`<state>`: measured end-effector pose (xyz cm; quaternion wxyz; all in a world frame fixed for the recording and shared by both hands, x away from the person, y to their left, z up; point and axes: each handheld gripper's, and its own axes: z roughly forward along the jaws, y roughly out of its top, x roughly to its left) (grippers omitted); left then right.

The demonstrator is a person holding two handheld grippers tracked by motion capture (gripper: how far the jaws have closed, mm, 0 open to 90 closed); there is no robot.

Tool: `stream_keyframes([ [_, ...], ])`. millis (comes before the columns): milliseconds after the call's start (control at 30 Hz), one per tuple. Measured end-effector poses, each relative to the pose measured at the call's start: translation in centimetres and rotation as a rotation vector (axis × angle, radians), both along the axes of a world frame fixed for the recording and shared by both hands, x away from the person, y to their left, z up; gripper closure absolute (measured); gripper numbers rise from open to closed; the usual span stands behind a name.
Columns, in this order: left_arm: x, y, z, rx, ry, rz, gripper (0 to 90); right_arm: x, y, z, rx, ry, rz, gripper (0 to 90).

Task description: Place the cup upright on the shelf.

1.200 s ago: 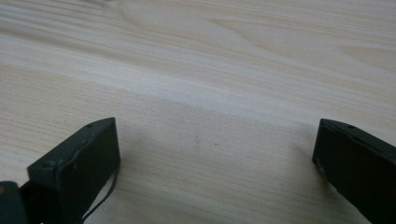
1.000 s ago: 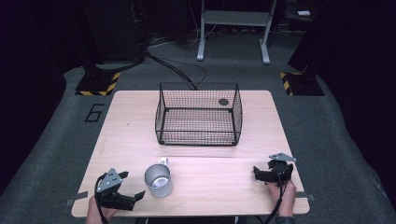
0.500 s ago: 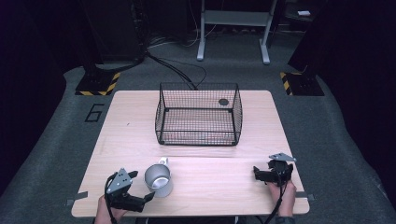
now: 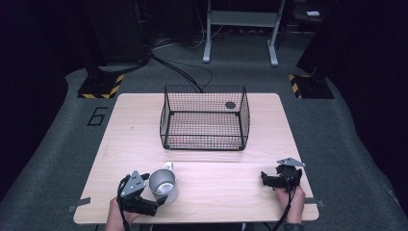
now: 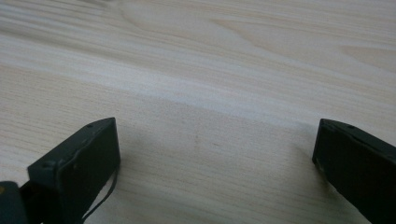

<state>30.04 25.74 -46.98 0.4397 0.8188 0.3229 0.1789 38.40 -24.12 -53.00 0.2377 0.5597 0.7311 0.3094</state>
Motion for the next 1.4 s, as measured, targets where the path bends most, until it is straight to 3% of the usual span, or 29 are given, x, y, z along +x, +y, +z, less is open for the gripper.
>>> stream_keyframes([
  [667,1.1,-1.7,-0.2,0.026,-0.016,0.024,4.7,0.0,0.0,0.0,0.000,0.000,0.000,0.3],
  [1400,1.1,-1.5,-0.2,0.020,-0.027,0.028,6.4,0.0,0.0,0.0,0.000,0.000,0.000,0.3],
])
